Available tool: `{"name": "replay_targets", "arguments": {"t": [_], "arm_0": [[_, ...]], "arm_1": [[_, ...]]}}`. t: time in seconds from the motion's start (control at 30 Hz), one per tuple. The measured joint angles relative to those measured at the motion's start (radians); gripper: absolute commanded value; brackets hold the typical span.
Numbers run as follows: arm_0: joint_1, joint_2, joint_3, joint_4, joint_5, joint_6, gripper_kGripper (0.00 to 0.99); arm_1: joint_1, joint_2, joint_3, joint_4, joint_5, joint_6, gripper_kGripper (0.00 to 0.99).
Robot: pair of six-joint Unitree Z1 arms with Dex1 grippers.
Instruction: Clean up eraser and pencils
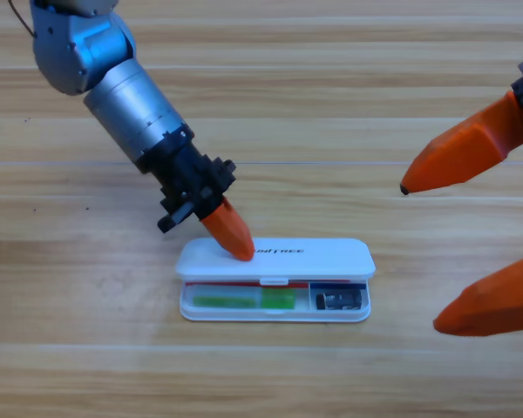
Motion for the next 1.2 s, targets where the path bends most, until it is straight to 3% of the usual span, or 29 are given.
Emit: {"name": "replay_targets", "arguments": {"t": [0.3, 0.77, 0.8, 0.87, 0.9, 0.93, 1.03, 1.2], "arm_0": [[-0.003, 0.012, 0.045, -0.081, 0.028, -0.003, 0.000], [-0.031, -0.059, 0.168, -0.253, 0.110, -0.098, 0.000], [-0.032, -0.066, 0.168, -0.247, 0.117, -0.105, 0.032], [-0.033, -0.077, 0.157, -0.195, 0.146, -0.109, 0.684], [-0.033, -0.090, 0.145, -0.142, 0.169, -0.110, 0.933], [-0.033, -0.103, 0.127, -0.083, 0.186, -0.111, 0.988], [-0.034, -0.203, 0.055, 0.045, 0.206, -0.134, 0.990], [-0.085, -0.473, 0.036, 0.102, 0.207, -0.222, 0.990]], "arm_1": [[0.000, 0.000, 0.000, 0.000, 0.000, 0.000, 0.977], [0.000, 0.002, 0.000, 0.000, 0.000, 0.001, 0.977], [0.000, 0.002, 0.000, 0.000, 0.000, 0.001, 0.977], [0.000, 0.002, 0.000, -0.001, 0.000, 0.001, 0.977], [0.000, 0.002, 0.000, -0.001, 0.000, 0.002, 0.977], [0.000, 0.002, 0.000, -0.001, 0.000, 0.002, 0.977], [0.000, 0.002, 0.000, -0.001, 0.000, 0.002, 0.977], [0.000, 0.003, 0.000, -0.002, 0.000, 0.003, 0.977]]}}
